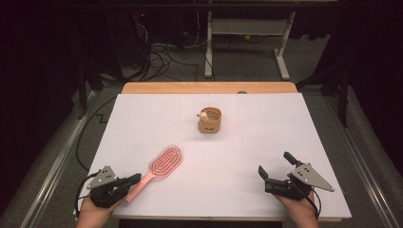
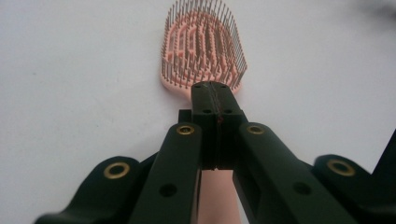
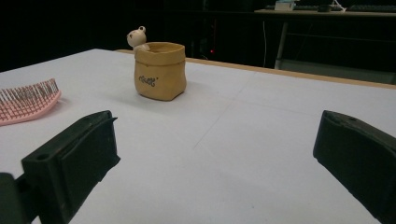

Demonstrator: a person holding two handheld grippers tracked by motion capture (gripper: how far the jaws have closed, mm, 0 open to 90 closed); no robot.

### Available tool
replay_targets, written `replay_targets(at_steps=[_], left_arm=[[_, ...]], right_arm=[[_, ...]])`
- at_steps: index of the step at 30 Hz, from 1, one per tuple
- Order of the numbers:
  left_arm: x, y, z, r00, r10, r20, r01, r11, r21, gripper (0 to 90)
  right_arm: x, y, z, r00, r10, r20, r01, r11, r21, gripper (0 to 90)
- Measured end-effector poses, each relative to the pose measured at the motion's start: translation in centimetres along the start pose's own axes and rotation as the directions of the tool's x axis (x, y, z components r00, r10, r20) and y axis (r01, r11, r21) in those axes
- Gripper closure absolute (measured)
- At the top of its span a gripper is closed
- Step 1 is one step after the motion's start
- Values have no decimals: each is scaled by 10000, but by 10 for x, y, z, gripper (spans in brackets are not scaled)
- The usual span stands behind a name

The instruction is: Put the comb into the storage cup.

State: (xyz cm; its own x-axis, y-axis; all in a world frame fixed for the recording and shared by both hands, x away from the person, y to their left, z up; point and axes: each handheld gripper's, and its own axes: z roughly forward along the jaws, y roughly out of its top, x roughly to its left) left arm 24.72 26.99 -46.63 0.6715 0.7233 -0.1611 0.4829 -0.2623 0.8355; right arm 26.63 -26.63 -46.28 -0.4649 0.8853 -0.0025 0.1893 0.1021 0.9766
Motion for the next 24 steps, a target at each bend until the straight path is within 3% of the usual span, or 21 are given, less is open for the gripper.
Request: replay_targets(at_steps=[8,13,20,24], left_arm=[[17,-6,-3,9957,-752,-535,716,9953,-658,857],[18,-6,-4,9955,-718,-625,669,9947,-780,793],[16,-6,-5,9972,-614,-428,569,9934,-998,613],[15,-6,-5,9978,-395,-542,332,9930,-1131,515]], right_arm=[[0,-1,1,10000,-2,-9,2,10000,35,4],[0,-1,1,10000,42,-5,-42,10000,65,4],[0,-1,2,10000,54,8,-54,10000,67,4],[0,-1,1,10000,69,18,-69,10000,56,4]])
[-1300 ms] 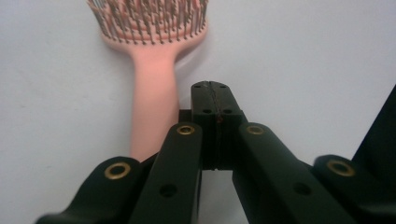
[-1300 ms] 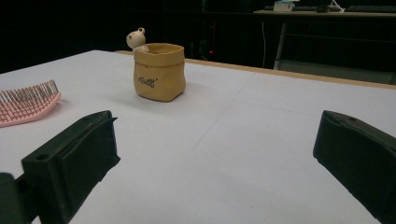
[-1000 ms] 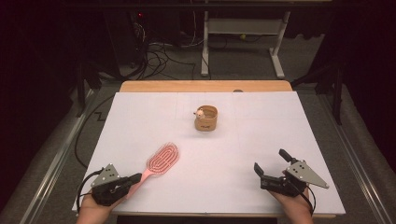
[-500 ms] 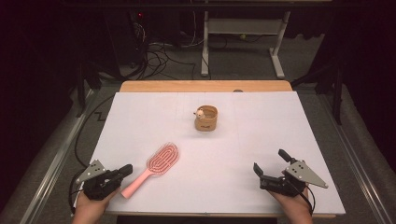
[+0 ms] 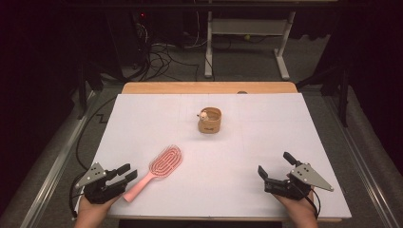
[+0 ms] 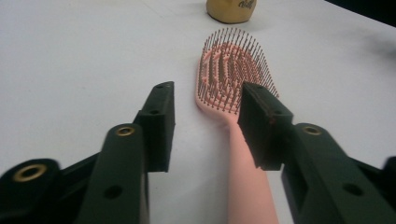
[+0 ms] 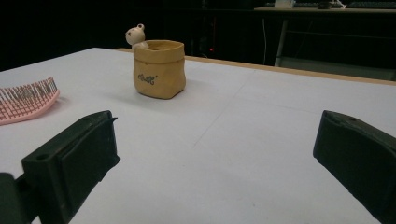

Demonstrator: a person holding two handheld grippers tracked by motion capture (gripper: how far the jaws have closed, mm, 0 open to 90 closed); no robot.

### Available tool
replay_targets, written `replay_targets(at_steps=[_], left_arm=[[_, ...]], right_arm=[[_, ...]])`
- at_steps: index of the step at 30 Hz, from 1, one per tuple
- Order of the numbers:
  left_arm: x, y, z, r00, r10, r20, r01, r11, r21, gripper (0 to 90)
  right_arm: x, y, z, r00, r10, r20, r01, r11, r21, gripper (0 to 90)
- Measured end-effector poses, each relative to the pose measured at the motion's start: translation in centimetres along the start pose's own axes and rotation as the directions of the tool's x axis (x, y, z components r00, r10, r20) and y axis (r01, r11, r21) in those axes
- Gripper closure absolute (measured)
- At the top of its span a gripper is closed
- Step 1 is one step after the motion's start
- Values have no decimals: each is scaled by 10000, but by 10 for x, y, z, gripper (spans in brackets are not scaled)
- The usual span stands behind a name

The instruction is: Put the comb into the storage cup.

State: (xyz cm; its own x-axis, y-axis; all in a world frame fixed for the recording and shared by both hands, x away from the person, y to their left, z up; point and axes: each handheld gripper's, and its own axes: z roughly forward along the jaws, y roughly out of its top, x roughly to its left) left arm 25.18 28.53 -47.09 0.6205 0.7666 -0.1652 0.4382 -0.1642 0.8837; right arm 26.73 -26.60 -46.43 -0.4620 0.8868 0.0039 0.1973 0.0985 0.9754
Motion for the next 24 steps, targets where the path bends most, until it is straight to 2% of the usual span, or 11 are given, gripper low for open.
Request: replay_targets(at_steps=[6,14,17,20,24], left_arm=[[0,1,-1,10000,75,-49,-75,9998,-187,398],[-3,4,0,9983,264,-522,-283,9990,-352,231],[-3,4,0,9987,242,-458,-267,9982,-542,184],[-3,4,2,9991,215,-359,-229,9989,-398,160],[-2,5,4,9995,139,-293,-152,9988,-465,132]], right_arm=[[0,0,0,10000,-36,-1,36,10000,-1,4],[0,0,0,9999,-137,19,137,9999,-6,4],[0,1,0,9999,-151,19,151,9999,-10,4],[0,1,0,9999,-148,28,148,9999,-12,4],[0,1,0,9999,-152,44,152,9999,-22,4]])
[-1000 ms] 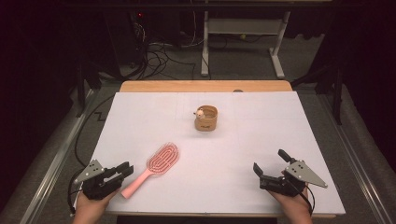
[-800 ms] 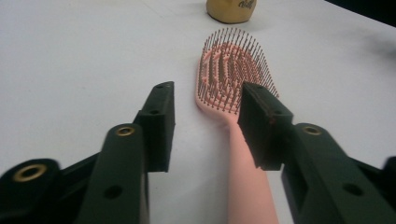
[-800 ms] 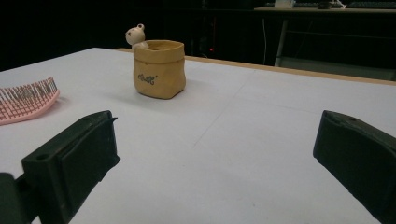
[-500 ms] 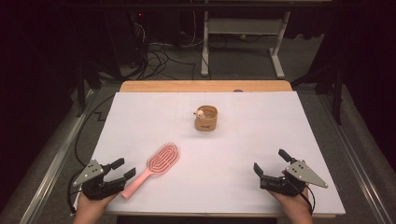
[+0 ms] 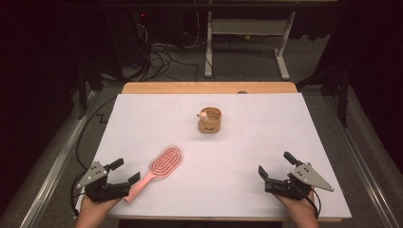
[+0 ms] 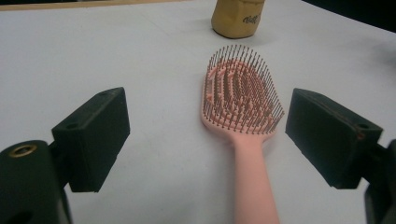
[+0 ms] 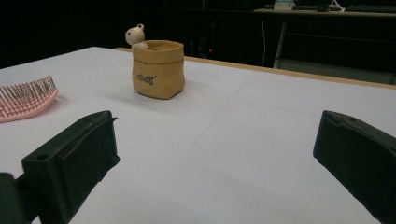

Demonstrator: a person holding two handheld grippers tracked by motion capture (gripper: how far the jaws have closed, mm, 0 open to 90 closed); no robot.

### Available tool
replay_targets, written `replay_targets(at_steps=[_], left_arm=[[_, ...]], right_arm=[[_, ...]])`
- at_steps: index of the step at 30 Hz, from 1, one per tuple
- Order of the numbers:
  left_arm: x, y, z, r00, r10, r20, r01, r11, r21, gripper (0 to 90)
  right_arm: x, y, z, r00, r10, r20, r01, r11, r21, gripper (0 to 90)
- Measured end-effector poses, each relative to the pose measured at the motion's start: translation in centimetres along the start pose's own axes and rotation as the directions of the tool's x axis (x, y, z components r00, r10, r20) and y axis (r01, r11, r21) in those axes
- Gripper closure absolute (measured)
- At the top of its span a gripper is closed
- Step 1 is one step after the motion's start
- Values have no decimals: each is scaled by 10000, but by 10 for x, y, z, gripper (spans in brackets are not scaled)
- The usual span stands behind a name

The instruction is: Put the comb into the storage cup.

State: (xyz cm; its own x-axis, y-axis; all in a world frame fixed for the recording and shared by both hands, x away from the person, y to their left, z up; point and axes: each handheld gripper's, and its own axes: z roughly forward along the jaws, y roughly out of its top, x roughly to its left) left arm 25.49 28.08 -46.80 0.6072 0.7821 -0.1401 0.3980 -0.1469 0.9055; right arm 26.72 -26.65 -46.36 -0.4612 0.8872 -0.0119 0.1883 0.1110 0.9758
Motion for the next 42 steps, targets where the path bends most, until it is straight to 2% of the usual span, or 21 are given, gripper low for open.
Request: replay_targets(at_steps=[6,12,15,18,23,24,25,29,34,39,40,41,42], left_arm=[[-1,2,1,10000,88,-42,-88,9999,-130,0],[-3,4,4,9997,218,61,-218,9997,-68,0],[-5,7,5,9990,419,-143,-419,9991,3,0],[-7,10,8,9985,508,-216,-499,9980,396,0],[-13,19,21,9961,877,-90,-858,9877,1305,0],[-13,19,21,9961,877,-90,-858,9877,1305,0],[-14,25,26,9960,894,33,-887,9828,1617,0],[-16,36,35,9938,1098,191,-1113,9675,2272,0],[-19,44,43,9899,1372,349,-1415,9489,2821,0],[-18,46,52,9902,1305,492,-1395,9315,3360,0],[-18,46,52,9902,1305,492,-1395,9315,3360,0],[-18,46,55,9898,1318,531,-1421,9226,3586,0],[-18,46,57,9901,1301,531,-1405,9179,3710,0]], right_arm=[[0,0,0,10000,-8,-1,8,10000,-3,4],[0,0,0,10000,14,-4,-14,10000,15,4],[0,0,1,10000,26,-10,-26,10000,31,4],[0,0,1,10000,62,3,-62,10000,29,4],[-1,0,0,10000,80,8,-80,10000,8,4],[-1,0,0,10000,91,12,-91,10000,-7,4],[-1,0,0,9999,103,15,-103,9999,-15,4],[-2,0,-1,9999,101,8,-101,9999,-47,4],[-2,1,-2,10000,85,18,-85,9999,-64,4],[-1,1,-1,10000,33,-3,-33,10000,-53,4],[-1,1,-1,10000,33,-3,-33,10000,-53,4],[-1,1,-1,10000,32,-15,-32,10000,-49,4],[-1,1,-1,10000,36,-16,-36,10000,-50,4]])
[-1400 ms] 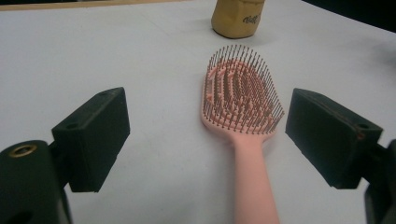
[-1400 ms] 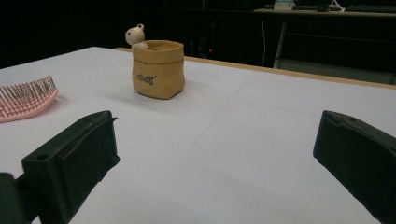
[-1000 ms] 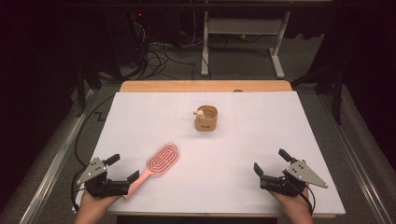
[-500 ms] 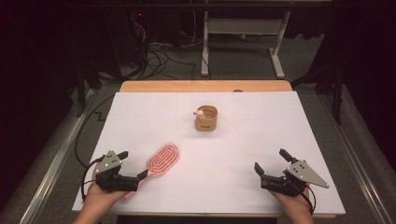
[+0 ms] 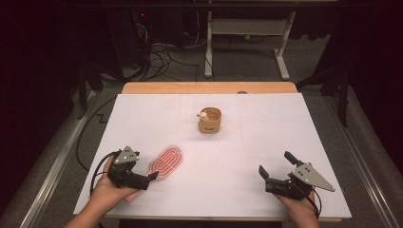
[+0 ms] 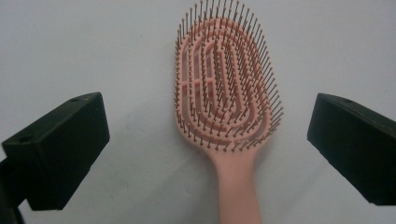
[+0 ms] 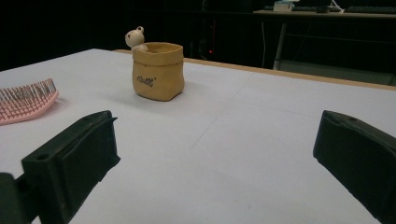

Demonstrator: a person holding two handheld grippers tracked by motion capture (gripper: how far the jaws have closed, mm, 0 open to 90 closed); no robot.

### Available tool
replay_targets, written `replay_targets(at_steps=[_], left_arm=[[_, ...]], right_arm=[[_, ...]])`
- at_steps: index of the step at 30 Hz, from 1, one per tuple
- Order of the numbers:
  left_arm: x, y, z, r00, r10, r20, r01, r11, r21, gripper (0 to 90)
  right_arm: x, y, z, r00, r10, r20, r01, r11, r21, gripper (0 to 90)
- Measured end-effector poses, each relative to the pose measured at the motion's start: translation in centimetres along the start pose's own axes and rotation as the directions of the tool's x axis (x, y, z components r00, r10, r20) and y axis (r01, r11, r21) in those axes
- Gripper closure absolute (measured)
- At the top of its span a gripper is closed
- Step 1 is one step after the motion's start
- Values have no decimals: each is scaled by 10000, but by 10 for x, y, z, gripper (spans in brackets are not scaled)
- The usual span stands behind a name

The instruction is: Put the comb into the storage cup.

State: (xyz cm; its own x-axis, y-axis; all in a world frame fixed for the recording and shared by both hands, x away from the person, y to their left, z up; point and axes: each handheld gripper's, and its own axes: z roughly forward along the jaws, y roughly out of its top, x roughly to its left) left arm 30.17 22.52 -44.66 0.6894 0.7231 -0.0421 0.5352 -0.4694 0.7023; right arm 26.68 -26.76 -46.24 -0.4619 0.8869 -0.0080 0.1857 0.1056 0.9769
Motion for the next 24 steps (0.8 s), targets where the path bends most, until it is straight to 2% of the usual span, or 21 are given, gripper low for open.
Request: replay_targets(at_steps=[7,10,18,21,22,24], left_arm=[[-3,5,8,9998,192,102,-198,9980,608,0],[-5,8,12,9996,240,161,-254,9948,987,0],[-7,15,21,9986,384,363,-440,9846,1694,0],[-7,16,24,9987,378,346,-435,9823,1822,0],[-5,18,26,9990,292,344,-357,9777,2070,0],[-4,19,28,9989,284,367,-359,9746,2212,0]], right_arm=[[0,0,0,10000,14,-14,-14,10000,46,4],[0,0,1,10000,-4,-19,4,10000,49,4],[0,0,0,10000,-15,-29,15,10000,32,4],[0,0,0,10000,-8,-33,8,10000,40,4],[0,0,0,10000,-5,-36,5,10000,44,4],[0,0,1,10000,-21,-38,22,10000,48,4]])
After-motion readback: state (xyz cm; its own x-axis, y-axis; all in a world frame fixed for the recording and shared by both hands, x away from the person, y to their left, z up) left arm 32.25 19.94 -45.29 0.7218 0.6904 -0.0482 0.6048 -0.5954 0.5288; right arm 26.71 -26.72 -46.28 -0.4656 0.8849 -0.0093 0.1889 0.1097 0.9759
